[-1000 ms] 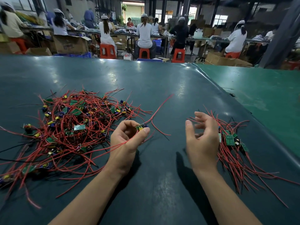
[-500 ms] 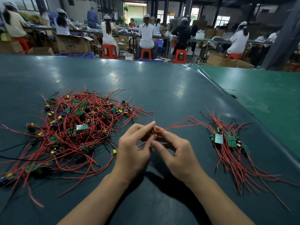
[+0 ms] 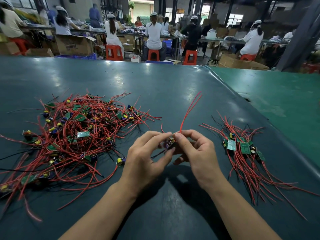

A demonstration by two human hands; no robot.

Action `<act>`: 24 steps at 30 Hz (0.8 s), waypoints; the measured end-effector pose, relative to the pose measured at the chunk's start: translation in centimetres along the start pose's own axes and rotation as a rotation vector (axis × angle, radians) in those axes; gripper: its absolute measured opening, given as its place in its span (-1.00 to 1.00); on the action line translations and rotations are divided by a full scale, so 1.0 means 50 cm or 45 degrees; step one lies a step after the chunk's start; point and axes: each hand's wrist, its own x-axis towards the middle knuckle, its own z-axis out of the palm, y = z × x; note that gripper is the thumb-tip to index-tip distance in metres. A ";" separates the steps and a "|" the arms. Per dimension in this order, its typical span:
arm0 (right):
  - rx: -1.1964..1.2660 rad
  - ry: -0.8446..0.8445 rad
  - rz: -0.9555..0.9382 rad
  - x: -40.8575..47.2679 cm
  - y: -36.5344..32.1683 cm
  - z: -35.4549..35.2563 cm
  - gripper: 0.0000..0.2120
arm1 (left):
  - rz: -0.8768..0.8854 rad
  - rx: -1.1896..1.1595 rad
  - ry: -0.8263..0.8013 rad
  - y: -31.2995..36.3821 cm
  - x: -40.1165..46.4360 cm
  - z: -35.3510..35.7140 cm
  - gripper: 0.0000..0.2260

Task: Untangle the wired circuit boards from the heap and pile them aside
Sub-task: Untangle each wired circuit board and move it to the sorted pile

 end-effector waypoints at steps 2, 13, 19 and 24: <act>-0.036 -0.032 0.017 -0.002 0.000 0.002 -0.95 | -0.004 -0.049 -0.026 0.003 0.001 -0.001 -0.77; 0.060 0.333 -0.091 0.029 -0.015 -0.031 -0.80 | -0.034 -0.157 -0.085 0.008 -0.001 0.004 -0.92; 0.413 0.561 -0.030 0.049 -0.030 -0.056 -0.77 | 0.014 -0.206 -0.085 0.014 -0.004 -0.003 -0.95; 0.620 0.599 0.075 0.051 -0.038 -0.071 -0.76 | 0.115 -0.183 0.009 0.019 -0.011 -0.001 -0.93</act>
